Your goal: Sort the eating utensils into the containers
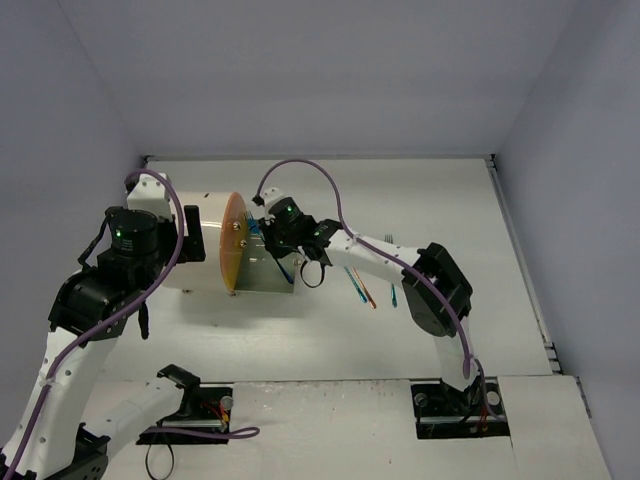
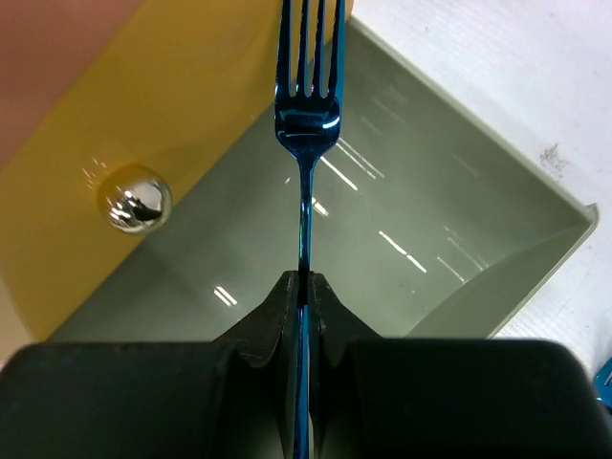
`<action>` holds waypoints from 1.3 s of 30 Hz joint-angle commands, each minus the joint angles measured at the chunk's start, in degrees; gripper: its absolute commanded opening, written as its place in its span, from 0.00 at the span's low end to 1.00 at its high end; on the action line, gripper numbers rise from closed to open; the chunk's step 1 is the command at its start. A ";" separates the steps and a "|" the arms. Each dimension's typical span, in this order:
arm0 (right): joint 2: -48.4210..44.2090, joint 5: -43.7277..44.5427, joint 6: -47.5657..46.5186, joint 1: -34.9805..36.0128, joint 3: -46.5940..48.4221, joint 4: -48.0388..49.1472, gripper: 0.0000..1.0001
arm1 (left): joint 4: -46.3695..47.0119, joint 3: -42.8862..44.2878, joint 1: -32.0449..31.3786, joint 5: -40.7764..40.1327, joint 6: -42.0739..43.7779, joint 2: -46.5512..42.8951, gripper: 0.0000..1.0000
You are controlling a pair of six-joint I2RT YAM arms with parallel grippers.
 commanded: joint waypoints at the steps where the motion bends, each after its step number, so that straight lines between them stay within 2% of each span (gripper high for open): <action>1: -5.38 1.00 -0.63 0.44 -1.59 3.67 0.00 | 1.71 1.30 0.23 -0.79 -0.21 0.97 0.93; 6: -5.93 0.67 -1.62 0.86 -3.64 3.55 0.02 | 1.74 1.66 0.23 -0.88 -0.06 1.40 0.93; 11: -6.77 0.46 -3.47 1.16 -3.43 3.46 0.28 | 1.74 1.63 0.22 -0.95 0.02 1.40 0.93; 18: -12.61 8.96 -8.23 0.51 -3.01 1.55 0.43 | 1.74 1.70 0.23 -0.74 -0.10 1.31 0.93; 23: -17.11 10.45 -5.44 -6.20 -9.45 0.47 0.44 | 1.74 1.79 0.23 -0.53 -0.15 1.30 0.93; 30: -22.80 8.62 -2.35 -15.28 -25.75 -0.40 0.43 | 1.65 1.08 0.23 0.00 0.02 0.87 0.93; 39: -21.91 6.00 -0.71 -20.45 -33.29 -0.67 0.41 | 1.65 0.03 0.23 1.14 0.02 0.78 0.93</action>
